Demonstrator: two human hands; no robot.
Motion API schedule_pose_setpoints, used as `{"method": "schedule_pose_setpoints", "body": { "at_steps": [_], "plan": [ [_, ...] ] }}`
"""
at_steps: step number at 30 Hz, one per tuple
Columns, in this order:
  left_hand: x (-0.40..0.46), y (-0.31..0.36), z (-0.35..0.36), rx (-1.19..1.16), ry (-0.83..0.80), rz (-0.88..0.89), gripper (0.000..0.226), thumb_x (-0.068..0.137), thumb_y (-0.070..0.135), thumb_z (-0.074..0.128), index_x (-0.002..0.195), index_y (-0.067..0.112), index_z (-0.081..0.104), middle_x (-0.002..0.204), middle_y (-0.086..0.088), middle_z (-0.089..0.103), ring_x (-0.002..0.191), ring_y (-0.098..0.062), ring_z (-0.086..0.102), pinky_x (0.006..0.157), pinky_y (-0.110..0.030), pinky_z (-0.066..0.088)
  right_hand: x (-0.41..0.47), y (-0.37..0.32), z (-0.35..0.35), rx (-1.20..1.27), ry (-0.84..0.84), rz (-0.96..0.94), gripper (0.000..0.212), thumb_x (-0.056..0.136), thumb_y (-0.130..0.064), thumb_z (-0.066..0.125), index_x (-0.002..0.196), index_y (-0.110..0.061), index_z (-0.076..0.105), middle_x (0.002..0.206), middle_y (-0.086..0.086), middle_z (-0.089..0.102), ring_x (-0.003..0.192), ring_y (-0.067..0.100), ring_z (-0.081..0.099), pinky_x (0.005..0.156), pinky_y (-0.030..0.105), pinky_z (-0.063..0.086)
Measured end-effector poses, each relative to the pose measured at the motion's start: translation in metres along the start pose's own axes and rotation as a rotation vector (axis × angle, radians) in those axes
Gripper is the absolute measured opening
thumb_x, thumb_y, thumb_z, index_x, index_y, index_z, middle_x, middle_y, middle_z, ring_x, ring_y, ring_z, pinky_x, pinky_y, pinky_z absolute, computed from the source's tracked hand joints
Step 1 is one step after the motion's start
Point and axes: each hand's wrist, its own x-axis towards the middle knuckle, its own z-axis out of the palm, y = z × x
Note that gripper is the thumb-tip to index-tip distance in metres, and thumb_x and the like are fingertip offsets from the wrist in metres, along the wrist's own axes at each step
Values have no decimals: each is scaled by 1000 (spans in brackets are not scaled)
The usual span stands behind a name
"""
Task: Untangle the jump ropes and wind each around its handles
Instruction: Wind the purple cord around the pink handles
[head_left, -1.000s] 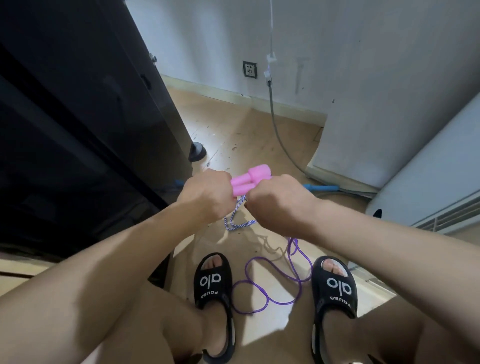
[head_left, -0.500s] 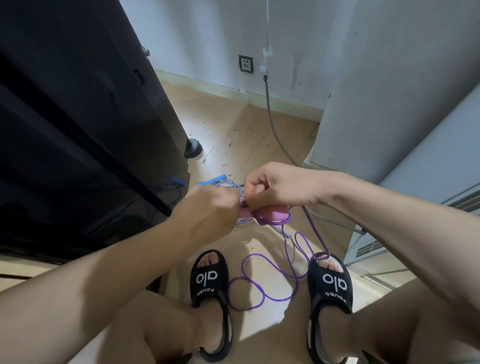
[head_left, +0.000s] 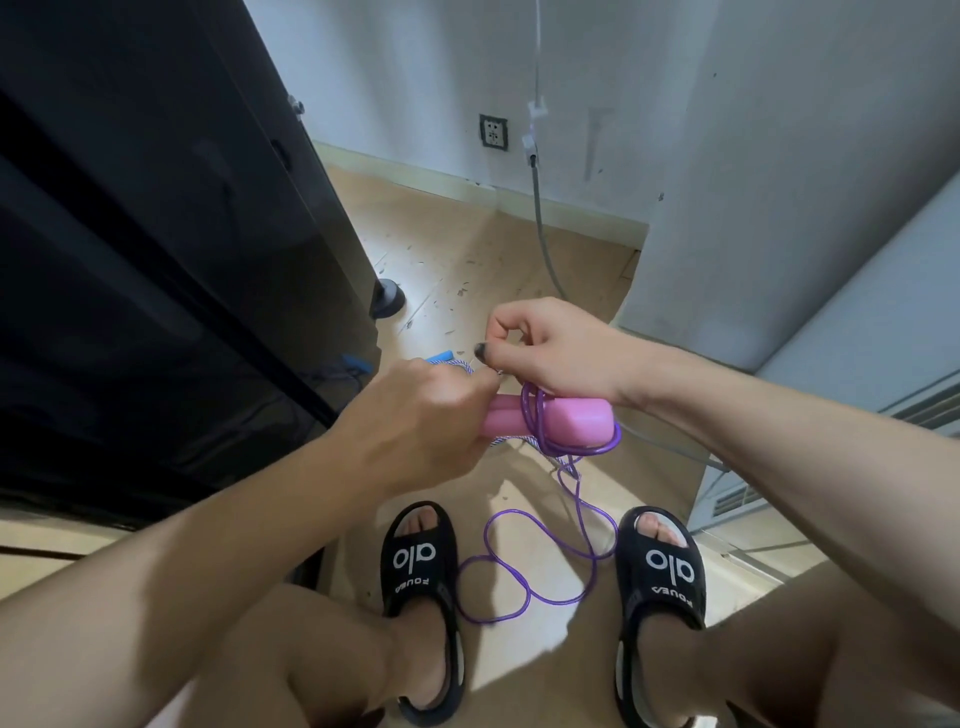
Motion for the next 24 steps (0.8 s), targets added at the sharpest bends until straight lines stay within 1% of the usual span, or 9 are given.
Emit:
{"method": "schedule_pose_setpoints", "body": {
  "at_steps": [4, 7, 11, 14, 16, 18, 20, 22, 24],
  "plan": [
    [-1, -5, -1, 2, -12, 16, 16, 74, 24, 61, 72, 9, 57, 48, -4, 44, 35, -30, 38, 48, -24, 18, 2, 0, -3, -53, 59, -47, 27, 93, -29, 62, 70, -20, 52, 43, -16, 47, 45, 7, 41, 47, 19, 28],
    [0, -13, 0, 4, -8, 16, 15, 76, 24, 54, 72, 9, 56, 49, -4, 44, 37, -31, 38, 48, -25, 17, 4, 4, -5, -93, 130, -85, 26, 89, -34, 66, 73, -18, 53, 47, -12, 48, 49, 9, 42, 53, 25, 34],
    [2, -5, -7, -56, 66, 66, 19, 76, 27, 50, 72, 9, 57, 51, -4, 46, 41, -29, 28, 50, -25, 18, 5, 15, -7, -96, 97, -37, 28, 89, -32, 67, 71, -17, 51, 56, -10, 47, 54, 8, 37, 56, 25, 34],
    [7, 2, -15, -117, 132, 72, 17, 76, 26, 52, 70, 11, 56, 50, -2, 44, 50, -24, 20, 50, -25, 19, 8, 25, -7, -8, 1, 79, 33, 92, -26, 65, 66, -13, 49, 57, -8, 42, 55, 8, 35, 54, 25, 30],
    [8, -4, -16, -140, 154, 55, 11, 76, 21, 58, 71, 12, 54, 51, 0, 38, 51, -23, 21, 47, -26, 20, 4, 28, -2, 194, -25, 140, 33, 90, -23, 65, 64, -14, 46, 56, -6, 40, 52, 8, 37, 53, 24, 30],
    [9, -12, -16, -178, 125, -37, 17, 78, 22, 59, 69, 18, 46, 53, 4, 32, 50, -25, 24, 43, -29, 26, -2, 30, 7, 454, 3, 206, 22, 88, -11, 62, 70, -19, 52, 54, -11, 50, 43, 3, 48, 52, 22, 38],
    [13, -18, -15, -237, 46, -221, 21, 83, 32, 53, 70, 19, 42, 51, 3, 38, 50, -30, 37, 46, -34, 35, -5, 28, 20, 521, 60, 307, 21, 94, -15, 50, 74, -15, 55, 54, -1, 51, 34, 5, 42, 43, 25, 32],
    [17, -28, -12, -290, -40, -425, 28, 89, 37, 49, 68, 20, 46, 56, -2, 49, 59, -34, 50, 55, -38, 42, -5, 23, 33, 392, 119, 383, 39, 99, -34, 35, 71, -15, 55, 51, 3, 50, 37, 14, 37, 43, 21, 26],
    [20, -40, -8, -285, -129, -602, 29, 93, 36, 51, 69, 20, 49, 65, -6, 55, 66, -36, 56, 60, -39, 45, -8, 14, 46, 175, 137, 309, 39, 100, -35, 30, 72, -19, 52, 57, -1, 55, 54, 20, 47, 52, 29, 32]
  ]
}}
